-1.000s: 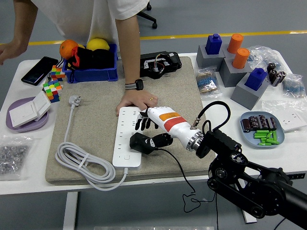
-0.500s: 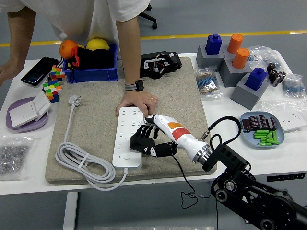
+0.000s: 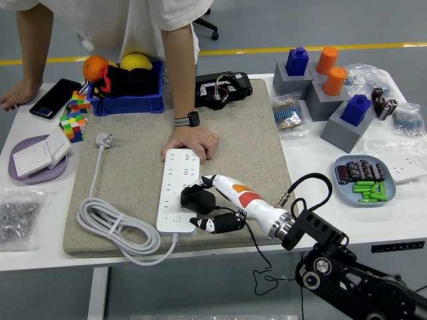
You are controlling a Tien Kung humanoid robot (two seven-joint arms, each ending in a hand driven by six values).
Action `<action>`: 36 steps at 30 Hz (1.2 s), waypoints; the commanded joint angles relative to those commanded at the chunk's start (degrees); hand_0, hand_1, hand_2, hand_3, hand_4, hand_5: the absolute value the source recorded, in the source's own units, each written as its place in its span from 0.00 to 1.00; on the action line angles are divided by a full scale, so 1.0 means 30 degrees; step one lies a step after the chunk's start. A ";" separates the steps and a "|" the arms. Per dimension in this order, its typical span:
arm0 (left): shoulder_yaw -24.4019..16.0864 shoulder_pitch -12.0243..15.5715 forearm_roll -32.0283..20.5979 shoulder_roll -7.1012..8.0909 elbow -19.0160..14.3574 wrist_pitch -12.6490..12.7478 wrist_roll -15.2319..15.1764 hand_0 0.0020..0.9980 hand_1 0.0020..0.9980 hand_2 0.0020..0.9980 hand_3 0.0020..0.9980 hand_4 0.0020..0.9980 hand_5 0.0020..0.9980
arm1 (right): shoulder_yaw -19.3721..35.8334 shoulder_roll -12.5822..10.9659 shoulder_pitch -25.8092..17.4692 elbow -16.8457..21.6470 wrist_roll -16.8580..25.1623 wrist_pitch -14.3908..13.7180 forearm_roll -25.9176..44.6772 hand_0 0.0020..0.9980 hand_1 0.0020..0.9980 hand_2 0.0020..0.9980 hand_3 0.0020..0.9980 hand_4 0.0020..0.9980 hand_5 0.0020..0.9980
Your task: Press the white button,pick up the black plug,place it near the board,insert it into the board
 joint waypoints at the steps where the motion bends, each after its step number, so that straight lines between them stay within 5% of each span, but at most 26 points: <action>1: -0.0003 -0.0001 0.0012 -0.0001 0.0000 0.0000 -0.0001 0.65 0.64 0.63 0.68 0.51 0.11 | -0.0009 -0.0007 -0.0020 0.0011 0.0012 -0.0007 0.0005 0.86 0.82 0.76 0.74 0.88 0.21; 36: -0.0087 -0.0053 0.0190 0.0054 0.0000 -0.0036 0.0029 0.65 0.64 0.63 0.68 0.51 0.11 | -0.1555 0.0570 0.0880 -0.0447 0.0246 -0.0014 0.0468 0.85 0.79 0.74 0.69 0.85 0.20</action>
